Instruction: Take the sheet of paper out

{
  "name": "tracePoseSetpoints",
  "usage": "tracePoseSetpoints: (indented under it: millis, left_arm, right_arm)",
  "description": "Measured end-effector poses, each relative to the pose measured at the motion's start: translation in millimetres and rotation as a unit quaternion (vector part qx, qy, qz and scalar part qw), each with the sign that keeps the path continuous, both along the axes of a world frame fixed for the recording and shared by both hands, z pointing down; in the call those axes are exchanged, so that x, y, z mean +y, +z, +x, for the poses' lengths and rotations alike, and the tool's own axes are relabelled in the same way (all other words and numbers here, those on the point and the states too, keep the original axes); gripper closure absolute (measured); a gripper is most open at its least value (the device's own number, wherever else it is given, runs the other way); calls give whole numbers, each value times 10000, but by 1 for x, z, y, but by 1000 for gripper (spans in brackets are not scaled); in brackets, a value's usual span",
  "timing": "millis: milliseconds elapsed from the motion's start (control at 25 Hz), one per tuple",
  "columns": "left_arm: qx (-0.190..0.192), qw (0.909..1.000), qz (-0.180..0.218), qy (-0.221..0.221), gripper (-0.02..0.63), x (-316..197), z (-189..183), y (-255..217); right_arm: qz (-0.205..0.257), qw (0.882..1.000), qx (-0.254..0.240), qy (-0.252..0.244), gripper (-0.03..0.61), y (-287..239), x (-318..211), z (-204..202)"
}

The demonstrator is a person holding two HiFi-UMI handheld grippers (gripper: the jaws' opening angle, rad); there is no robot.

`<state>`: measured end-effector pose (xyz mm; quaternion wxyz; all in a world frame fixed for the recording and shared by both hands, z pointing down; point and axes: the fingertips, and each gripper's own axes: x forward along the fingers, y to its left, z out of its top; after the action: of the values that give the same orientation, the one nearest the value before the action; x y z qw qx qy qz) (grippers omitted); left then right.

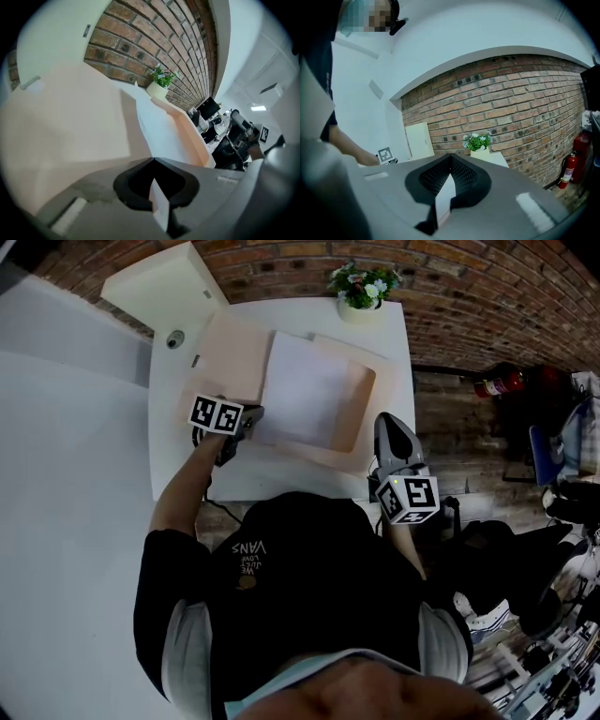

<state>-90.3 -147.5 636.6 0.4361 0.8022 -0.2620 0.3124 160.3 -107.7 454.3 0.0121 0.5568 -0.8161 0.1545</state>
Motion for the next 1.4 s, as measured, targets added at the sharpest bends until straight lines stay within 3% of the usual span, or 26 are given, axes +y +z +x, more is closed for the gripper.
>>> tracePoseSetpoints:
  millis: [400,1400]
  left_arm:
    - [-196,9984,504,182,614,-1,-20,-20]
    - [140,9926,1192,190,614,8,-48,-71]
  right_arm:
    - [-154,9995,19,-277,578,14,-11,-33]
    - [-117,9972,156,-721,578,19,-32,-84]
